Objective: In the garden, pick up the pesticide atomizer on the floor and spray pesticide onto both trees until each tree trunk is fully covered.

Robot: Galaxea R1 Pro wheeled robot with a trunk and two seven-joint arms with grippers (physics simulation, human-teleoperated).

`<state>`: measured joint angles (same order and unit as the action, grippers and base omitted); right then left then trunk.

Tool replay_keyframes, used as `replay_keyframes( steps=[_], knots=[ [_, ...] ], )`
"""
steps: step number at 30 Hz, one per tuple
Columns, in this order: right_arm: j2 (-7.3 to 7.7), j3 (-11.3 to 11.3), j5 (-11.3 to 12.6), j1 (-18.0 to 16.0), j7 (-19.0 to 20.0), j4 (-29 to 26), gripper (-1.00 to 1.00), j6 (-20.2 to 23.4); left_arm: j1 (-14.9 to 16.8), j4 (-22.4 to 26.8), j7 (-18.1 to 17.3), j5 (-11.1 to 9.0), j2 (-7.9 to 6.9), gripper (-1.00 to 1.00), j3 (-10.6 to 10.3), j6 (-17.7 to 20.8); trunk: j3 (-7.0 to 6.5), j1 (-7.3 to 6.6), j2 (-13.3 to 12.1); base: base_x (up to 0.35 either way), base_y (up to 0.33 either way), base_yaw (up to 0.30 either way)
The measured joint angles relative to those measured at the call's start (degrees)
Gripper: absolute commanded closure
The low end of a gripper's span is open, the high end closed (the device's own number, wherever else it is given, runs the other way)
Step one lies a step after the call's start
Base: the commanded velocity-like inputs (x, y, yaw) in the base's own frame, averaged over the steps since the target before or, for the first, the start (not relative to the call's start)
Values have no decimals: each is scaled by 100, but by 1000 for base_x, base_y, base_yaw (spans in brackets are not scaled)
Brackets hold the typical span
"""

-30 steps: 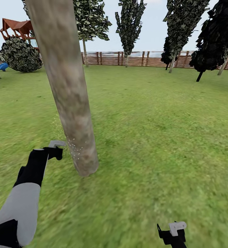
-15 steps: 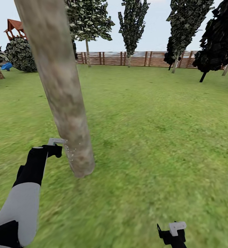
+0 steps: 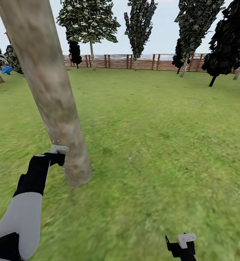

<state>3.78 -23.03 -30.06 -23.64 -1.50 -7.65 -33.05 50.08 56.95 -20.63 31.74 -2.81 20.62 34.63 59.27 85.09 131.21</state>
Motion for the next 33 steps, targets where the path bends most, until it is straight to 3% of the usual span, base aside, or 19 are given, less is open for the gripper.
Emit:
replay_keyframes(
  steps=[13,15,26,28,30,33],
  knots=[
    [0,0,0,0,0,0,-100,0,-5,139,0,-25,60,100,-1,4,0,0,0,5,-273,258],
    [0,0,0,0,0,0,-100,0,-19,81,2,-24,161,100,-14,12,0,0,0,162,-231,49],
    [0,0,0,0,0,0,-100,0,-47,52,-18,-11,269,100,-94,24,0,0,0,199,-74,3],
    [0,0,0,0,0,0,-100,0,-92,47,-16,51,177,100,-67,64,0,0,0,5,-1,0],
    [0,3,0,0,0,0,-100,0,-253,46,-22,58,-167,100,-54,89,0,0,0,1,0,0],
    [0,2,0,0,0,0,-100,0,-450,50,-18,3,-250,100,-80,100,0,0,0,0,0,0]
  ],
)
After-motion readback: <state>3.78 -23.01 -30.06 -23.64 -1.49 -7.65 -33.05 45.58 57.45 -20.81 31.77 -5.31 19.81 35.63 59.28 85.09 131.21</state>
